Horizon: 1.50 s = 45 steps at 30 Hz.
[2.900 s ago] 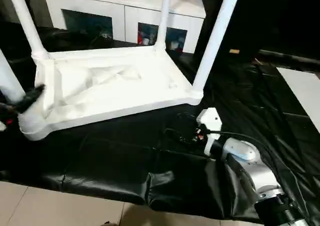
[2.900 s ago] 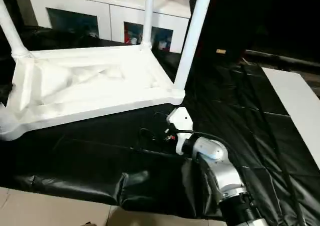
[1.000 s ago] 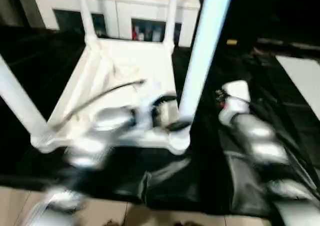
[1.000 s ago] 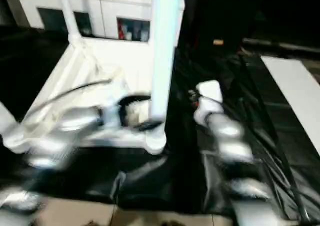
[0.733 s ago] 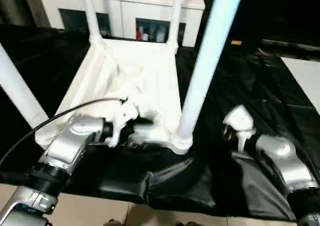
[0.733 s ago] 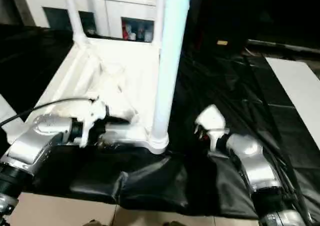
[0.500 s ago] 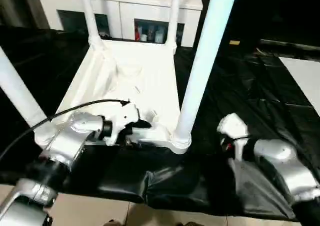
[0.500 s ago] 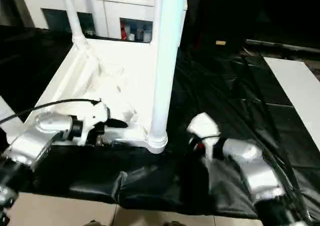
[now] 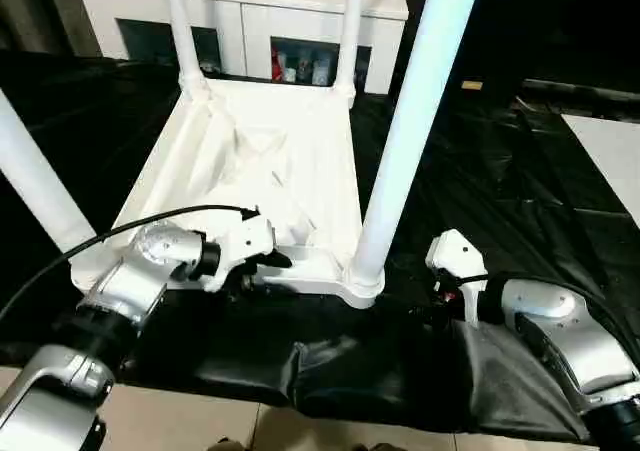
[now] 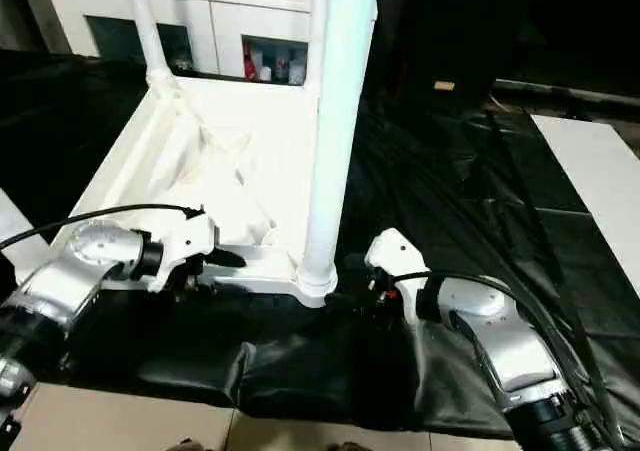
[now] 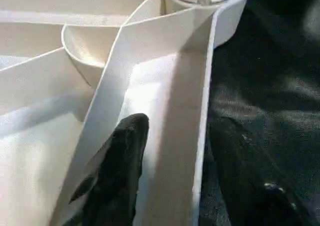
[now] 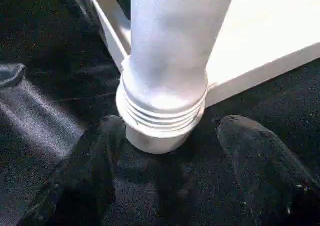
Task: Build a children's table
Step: Rotate table base
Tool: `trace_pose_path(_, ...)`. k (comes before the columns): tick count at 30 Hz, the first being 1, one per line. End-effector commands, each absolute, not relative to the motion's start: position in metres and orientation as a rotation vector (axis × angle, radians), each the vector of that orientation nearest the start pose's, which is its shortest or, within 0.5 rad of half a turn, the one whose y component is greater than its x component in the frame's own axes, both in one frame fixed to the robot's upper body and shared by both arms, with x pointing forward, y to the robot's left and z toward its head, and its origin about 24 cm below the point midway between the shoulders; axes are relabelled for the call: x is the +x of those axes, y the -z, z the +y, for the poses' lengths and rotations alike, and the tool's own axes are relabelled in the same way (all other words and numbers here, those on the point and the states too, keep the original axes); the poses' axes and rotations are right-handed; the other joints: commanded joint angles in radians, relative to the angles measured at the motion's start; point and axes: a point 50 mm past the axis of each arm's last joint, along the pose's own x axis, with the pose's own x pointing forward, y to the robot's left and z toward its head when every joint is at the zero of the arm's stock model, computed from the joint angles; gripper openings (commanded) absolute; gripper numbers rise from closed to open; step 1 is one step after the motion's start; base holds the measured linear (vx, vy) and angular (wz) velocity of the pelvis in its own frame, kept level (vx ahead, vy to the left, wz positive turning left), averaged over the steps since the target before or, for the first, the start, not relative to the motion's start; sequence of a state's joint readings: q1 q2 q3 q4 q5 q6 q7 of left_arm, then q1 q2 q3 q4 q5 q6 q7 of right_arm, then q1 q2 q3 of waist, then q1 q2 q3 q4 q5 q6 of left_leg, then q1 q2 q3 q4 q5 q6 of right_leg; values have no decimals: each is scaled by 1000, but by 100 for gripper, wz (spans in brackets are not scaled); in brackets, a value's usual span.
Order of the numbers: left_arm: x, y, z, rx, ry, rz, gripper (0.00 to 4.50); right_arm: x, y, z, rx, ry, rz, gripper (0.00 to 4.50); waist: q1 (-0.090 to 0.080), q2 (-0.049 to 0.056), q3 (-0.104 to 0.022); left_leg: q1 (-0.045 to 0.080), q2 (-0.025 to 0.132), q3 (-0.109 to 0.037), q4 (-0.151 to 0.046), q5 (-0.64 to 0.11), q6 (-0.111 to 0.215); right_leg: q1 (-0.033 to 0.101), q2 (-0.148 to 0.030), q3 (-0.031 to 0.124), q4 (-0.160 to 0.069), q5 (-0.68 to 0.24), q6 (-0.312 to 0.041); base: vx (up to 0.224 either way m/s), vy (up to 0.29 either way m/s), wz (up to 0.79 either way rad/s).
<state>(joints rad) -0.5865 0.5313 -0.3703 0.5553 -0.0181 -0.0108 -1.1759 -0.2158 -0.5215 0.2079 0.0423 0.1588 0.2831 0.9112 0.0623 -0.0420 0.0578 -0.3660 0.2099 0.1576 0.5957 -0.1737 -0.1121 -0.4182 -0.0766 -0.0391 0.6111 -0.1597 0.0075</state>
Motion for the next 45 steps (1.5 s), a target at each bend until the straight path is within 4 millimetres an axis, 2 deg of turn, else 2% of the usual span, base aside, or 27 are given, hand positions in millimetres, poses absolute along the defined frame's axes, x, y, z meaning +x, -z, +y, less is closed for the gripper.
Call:
trace_pose_path(1, 317, -62, 163, 596, 1317, 431, 204, 262, -58, -164, -320, -1055, 358, 343, 7, 13, -64, 6, 9, 7, -82, -337, 12, 50, -44, 28, -77, -336, -177, 0, 0, 0)
trace_pose_path(5, 316, -60, 163, 594, 1336, 456, 171, 261, -57, -164, -320, -1059, 363, 343, 7, 11, -63, 6, 10, 7, -82, -343, 10, 49, -43, 29, -78, -337, -178, 0, 0, 0)
trace_pose_path(7, 316, -59, 164, 594, 1349, 476, 150, 261, -56, -164, -320, -1059, 365, 343, 6, 15, -64, 7, 9, 7, -82, -346, 10, 49, -42, 28, -78, -329, -182, 0, 0, 0)
trace_pose_path(14, 315, -55, 164, 563, 1382, 506, 96, 261, -57, -164, -320, -1054, 366, 343, 6, 15, -65, 7, 9, 7, -82, -334, 12, 51, -43, 29, -75, -311, -191, 0, 0, 0)
trace_pose_path(16, 313, -52, 159, 546, 1408, 522, 63, 261, -57, -164, -319, -1056, 367, 343, 7, 15, -65, 8, 10, 7, -81, -339, 12, 50, -44, 29, -77, -317, -192, 0, 0, 0)
trace_pose_path(19, 309, -47, 154, 527, 1437, 560, 54, 261, -57, -163, -315, -1058, 367, 343, 9, 14, -66, 9, 10, 8, -80, -335, 15, 50, -44, 29, -77, -316, -195, 0, 0, 0)
trace_pose_path(21, 308, -43, 154, 539, 1440, 579, 26, 262, -57, -162, -313, -1058, 360, 343, 9, 17, -65, 7, 10, 8, -82, -333, 15, 51, -43, 29, -77, -313, -192, 0, 0, 0)
trace_pose_path(22, 307, -41, 154, 542, 1438, 582, 18, 262, -57, -162, -310, -1055, 355, 343, 9, 15, -66, 7, 9, 8, -81, -332, 16, 52, -43, 28, -77, -313, -191, 0, 0, 0)
trace_pose_path(25, 302, -35, 153, 532, 1412, 591, 5, 263, -60, -160, -278, -1055, 332, 343, 10, 21, -67, 7, 11, 6, -83, -326, 15, 53, -44, 28, -75, -303, -193, 0, 0, 0)
trace_pose_path(26, 301, -33, 151, 513, 1391, 584, 5, 262, -61, -159, -274, -1060, 328, 343, 9, 20, -68, 6, 12, 6, -82, -325, 15, 54, -44, 29, -73, -289, -198, 0, 0, 0)
trace_pose_path(27, 299, -32, 150, 498, 1374, 574, 5, 262, -61, -159, -272, -1064, 325, 343, 6, 15, -67, 2, 10, 7, -82, -317, 19, 57, -41, 27, -72, -283, -198, 0, 0, 0)
trace_pose_path(30, 294, -31, 142, 440, 1323, 522, 5, 261, -62, -159, -249, -1071, 317, 343, 2, 17, -66, 3, 9, 9, -80, -327, 28, 54, -44, 28, -80, -358, -180, 0, 0, 0)
trace_pose_path(32, 289, -32, 137, 415, 1332, 512, 5, 261, -63, -158, -238, -1071, 313, 343, -1, 12, -65, 0, 8, 9, -81, -327, 34, 52, -43, 27, -84, -399, -162, 0, 0, 0)
trace_pose_path(33, 287, -32, 135, 409, 1344, 508, 5, 261, -62, -158, -243, -1071, 317, 343, -3, 16, -65, 1, 8, 9, -80, -332, 35, 49, -43, 28, -85, -422, -154, 0, 0, 0)
trace_pose_path(34, 287, -32, 135, 409, 1344, 508, 5, 261, -62, -158, -243, -1071, 317, 343, -4, 13, -65, 0, 8, 8, -81, -332, 36, 49, -43, 27, -87, -431, -149, 0, 0, 0)
trace_pose_path(35, 286, -32, 134, 409, 1349, 506, 5, 262, -61, -157, -245, -1071, 319, 343, -5, 15, -64, 2, 6, 9, -81, -340, 37, 46, -41, 27, -91, -457, -137, 0, 0, 0)
trace_pose_path(36, 286, -32, 134, 433, 1355, 505, 5, 265, -60, -157, -241, -1050, 317, 343, -6, 12, -65, 1, 4, 9, -80, -342, 39, 45, -42, 26, -94, -480, -124, 0, 0, 0)
trace_pose_path(37, 286, -33, 134, 436, 1356, 502, 5, 267, -60, -157, -246, -1043, 314, 343, -7, 15, -65, 1, 4, 7, -81, -341, 38, 43, -42, 26, -95, -488, -117, 0, 0, 0)
trace_pose_path(42, 285, -35, 134, 450, 1348, 499, 5, 274, -57, -157, -271, -999, 315, 343, -11, 16, -67, 2, 5, 7, -82, -346, 33, 40, -41, 25, -93, -475, -119, 0, 0, 0)
trace_pose_path(43, 285, -36, 134, 452, 1341, 498, 5, 276, -57, -155, -252, -1004, 309, 343, -9, 23, -67, 2, 6, 7, -82, -338, 33, 41, -41, 27, -91, -449, -126, 0, 0, 0)
trace_pose_path(45, 285, -37, 134, 449, 1337, 497, 5, 276, -58, -149, -212, -1022, 297, 343, -8, 21, -71, 0, 7, 8, -82, -321, 36, 44, -39, 27, -85, -384, -145, 0, 0, 0)
